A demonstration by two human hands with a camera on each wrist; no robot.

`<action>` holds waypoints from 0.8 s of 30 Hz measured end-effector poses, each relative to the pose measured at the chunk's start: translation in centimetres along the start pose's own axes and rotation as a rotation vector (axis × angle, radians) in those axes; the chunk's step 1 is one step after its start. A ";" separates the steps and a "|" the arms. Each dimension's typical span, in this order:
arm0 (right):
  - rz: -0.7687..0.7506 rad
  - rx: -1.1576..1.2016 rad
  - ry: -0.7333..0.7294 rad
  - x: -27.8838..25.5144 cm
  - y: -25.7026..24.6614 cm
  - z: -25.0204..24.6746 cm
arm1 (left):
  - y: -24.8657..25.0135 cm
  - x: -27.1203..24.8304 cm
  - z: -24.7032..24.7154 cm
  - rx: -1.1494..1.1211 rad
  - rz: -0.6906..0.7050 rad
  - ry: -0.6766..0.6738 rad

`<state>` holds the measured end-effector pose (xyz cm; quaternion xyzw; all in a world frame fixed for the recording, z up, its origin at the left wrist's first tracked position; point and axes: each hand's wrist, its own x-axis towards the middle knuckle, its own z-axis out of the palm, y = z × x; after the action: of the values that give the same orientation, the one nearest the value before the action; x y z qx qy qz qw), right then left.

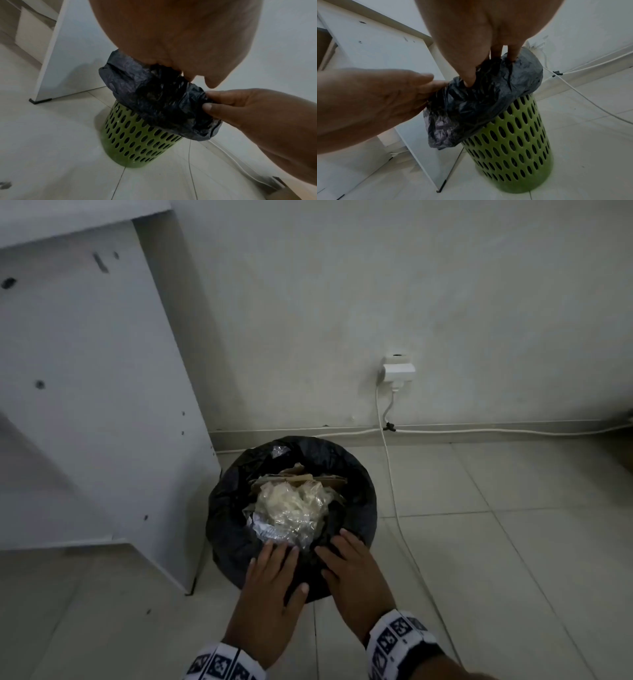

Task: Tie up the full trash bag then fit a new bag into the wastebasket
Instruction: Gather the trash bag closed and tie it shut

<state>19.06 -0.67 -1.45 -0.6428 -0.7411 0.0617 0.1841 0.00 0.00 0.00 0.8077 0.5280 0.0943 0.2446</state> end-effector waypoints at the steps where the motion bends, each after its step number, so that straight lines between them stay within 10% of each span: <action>1: 0.014 0.014 0.013 -0.1 -0.2 0.2 | -0.1 -0.1 0.0 0.023 0.007 -0.006; 12: 0.086 0.210 0.092 -2.2 -3.7 -2.3 | -2.2 -0.4 -1.1 0.257 0.067 0.156; 20: 0.752 0.641 0.502 -4.8 -2.4 -1.5 | -2.4 -0.1 -2.1 0.212 0.062 0.317; 24: 1.153 1.123 0.414 -4.8 -0.9 -0.1 | -1.0 1.5 -1.7 0.124 0.043 0.344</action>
<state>18.78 -5.54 -2.02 -0.7326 -0.1055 0.3876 0.5495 -0.89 2.16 0.79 0.8044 0.5494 0.2036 0.0980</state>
